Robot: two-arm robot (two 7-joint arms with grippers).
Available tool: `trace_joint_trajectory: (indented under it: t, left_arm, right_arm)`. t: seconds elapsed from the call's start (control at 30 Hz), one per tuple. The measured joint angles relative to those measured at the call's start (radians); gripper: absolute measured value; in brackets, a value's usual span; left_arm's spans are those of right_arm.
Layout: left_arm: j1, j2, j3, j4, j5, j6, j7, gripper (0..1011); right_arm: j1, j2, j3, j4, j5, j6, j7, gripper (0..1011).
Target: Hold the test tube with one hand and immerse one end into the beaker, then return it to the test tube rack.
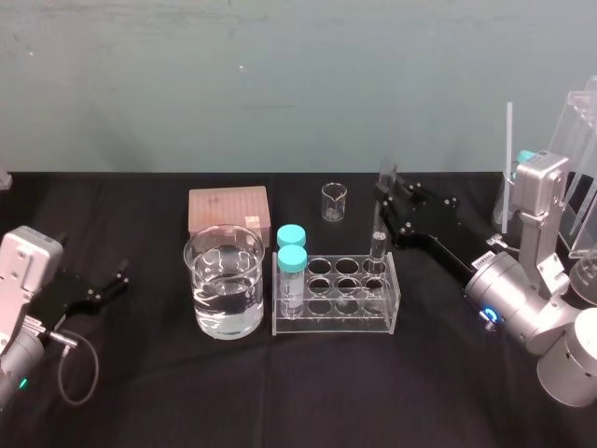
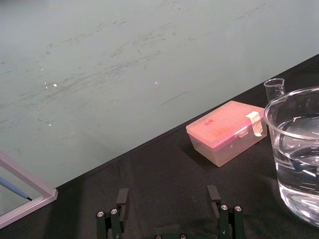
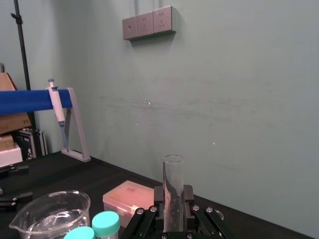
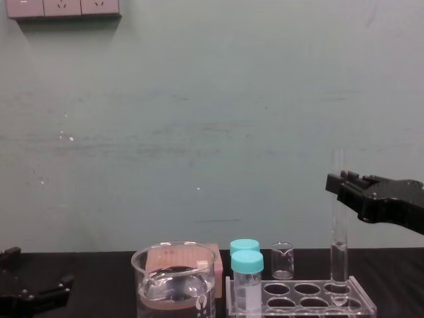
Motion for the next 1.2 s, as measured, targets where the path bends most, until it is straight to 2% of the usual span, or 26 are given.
trace_joint_trajectory:
  t: [0.8, 1.2]
  left_arm:
    - [0.000, 0.000, 0.000, 0.000, 0.000, 0.000, 0.000, 1000]
    - [0.000, 0.000, 0.000, 0.000, 0.000, 0.000, 0.000, 1000]
  right_arm:
    - [0.023, -0.023, -0.006, 0.062, -0.007, -0.014, 0.007, 222]
    - [0.029, -0.025, -0.010, 0.069, -0.002, -0.004, 0.010, 222]
